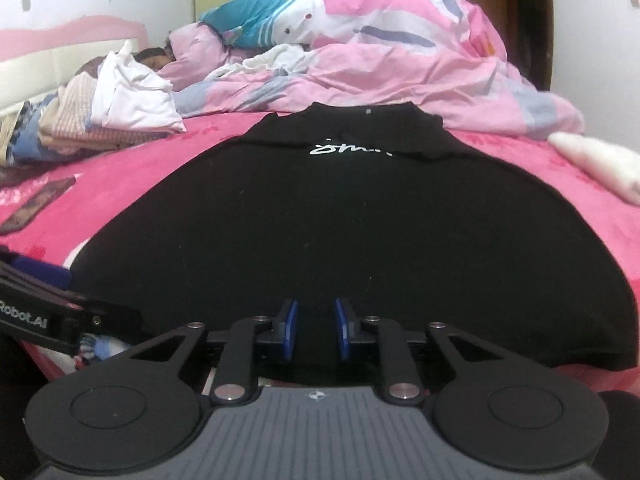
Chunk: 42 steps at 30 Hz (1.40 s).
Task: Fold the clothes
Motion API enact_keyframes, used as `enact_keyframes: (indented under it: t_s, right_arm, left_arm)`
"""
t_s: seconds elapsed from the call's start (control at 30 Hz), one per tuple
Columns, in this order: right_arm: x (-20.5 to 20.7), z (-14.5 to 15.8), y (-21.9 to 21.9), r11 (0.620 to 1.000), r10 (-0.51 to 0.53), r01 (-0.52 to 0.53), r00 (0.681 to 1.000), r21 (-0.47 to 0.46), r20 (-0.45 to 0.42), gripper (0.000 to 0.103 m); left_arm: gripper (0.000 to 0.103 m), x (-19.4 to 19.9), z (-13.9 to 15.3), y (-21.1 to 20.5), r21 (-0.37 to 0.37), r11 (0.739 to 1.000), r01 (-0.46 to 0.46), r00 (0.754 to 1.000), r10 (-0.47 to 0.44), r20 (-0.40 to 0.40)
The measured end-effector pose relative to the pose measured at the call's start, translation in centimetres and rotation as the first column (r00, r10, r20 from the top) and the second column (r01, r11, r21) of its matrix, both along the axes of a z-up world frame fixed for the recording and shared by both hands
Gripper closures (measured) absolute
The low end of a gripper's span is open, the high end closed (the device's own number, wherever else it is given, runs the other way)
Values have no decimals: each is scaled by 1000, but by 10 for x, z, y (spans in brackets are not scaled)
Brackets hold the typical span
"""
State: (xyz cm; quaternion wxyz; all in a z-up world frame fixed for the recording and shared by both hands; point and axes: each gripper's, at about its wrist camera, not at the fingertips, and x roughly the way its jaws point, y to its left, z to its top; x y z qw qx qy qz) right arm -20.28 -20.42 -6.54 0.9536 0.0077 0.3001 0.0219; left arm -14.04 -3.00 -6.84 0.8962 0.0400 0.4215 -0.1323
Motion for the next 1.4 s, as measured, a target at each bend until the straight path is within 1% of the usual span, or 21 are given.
enact_keyframes:
  t_s: [0.17, 0.33, 0.53, 0.8, 1.4]
  right_arm:
    - [-12, -3, 2, 1000, 4, -4, 1000, -19, -2, 81]
    - [-20, -6, 0, 1000, 0, 0, 1000, -12, -22, 81]
    - [-26, -8, -3, 1000, -4, 4, 998, 3, -56, 81]
    - [-29, -13, -2, 1000, -6, 7, 995, 16, -96, 81]
    - [-29, -16, -1, 999, 0, 6, 991, 40, -133, 80]
  left_arm:
    - [0, -3, -5, -8, 51, 999, 5, 1000, -5, 16]
    - [0, -3, -6, -12, 70, 998, 2, 1000, -3, 21]
    - [0, -3, -8, -15, 81, 997, 2, 1000, -4, 27]
    - [0, -3, -8, -13, 79, 997, 5, 1000, -7, 27]
    - [0, -6, -10, -13, 88, 996, 19, 999, -22, 38]
